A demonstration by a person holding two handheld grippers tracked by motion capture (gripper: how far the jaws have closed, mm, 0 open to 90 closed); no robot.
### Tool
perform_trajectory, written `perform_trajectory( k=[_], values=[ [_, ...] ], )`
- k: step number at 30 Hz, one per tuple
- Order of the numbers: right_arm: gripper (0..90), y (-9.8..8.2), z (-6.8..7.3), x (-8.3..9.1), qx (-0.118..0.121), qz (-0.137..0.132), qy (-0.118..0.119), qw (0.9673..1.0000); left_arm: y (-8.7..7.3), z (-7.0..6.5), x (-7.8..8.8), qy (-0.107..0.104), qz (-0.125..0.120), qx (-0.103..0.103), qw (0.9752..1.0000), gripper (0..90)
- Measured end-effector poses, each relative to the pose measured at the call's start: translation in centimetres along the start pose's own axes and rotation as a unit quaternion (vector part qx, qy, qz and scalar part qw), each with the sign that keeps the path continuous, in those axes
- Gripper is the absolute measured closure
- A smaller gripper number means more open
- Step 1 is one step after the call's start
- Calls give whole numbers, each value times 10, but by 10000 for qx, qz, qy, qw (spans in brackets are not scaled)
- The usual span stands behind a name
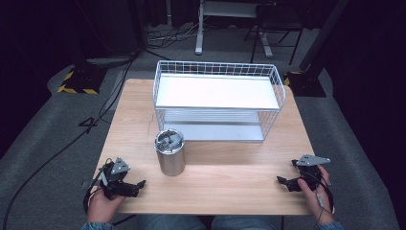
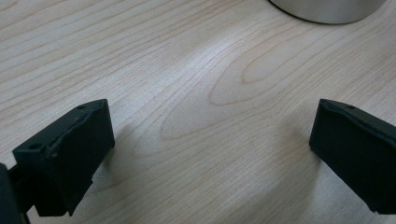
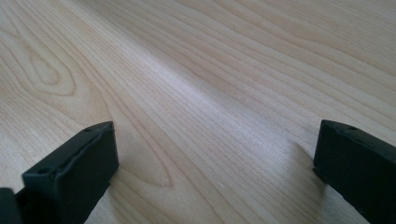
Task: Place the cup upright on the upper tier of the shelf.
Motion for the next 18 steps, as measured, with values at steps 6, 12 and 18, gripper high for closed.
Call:
perform_trajectory(
  k=[6,12,18],
  values=[
    [3,0,0,0,-3,0,4,10000,-1,-2,0,9,15,15,10000,0],
    [3,0,0,0,-3,1,-1,10000,-1,-1,3,79,-72,26,9999,0],
    [3,0,0,0,-4,1,4,10000,3,0,16,20,-394,132,9991,0]
  ],
)
Point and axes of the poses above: each handheld gripper's, and its own axes: x roughly backward along the jaws, y roughly out of its top, z roughly to its left, the point moved 8 cm from there along -x, roughly forward along the jaws, and after that the axes turned 15 degrees about x, right-handed, at the moved point
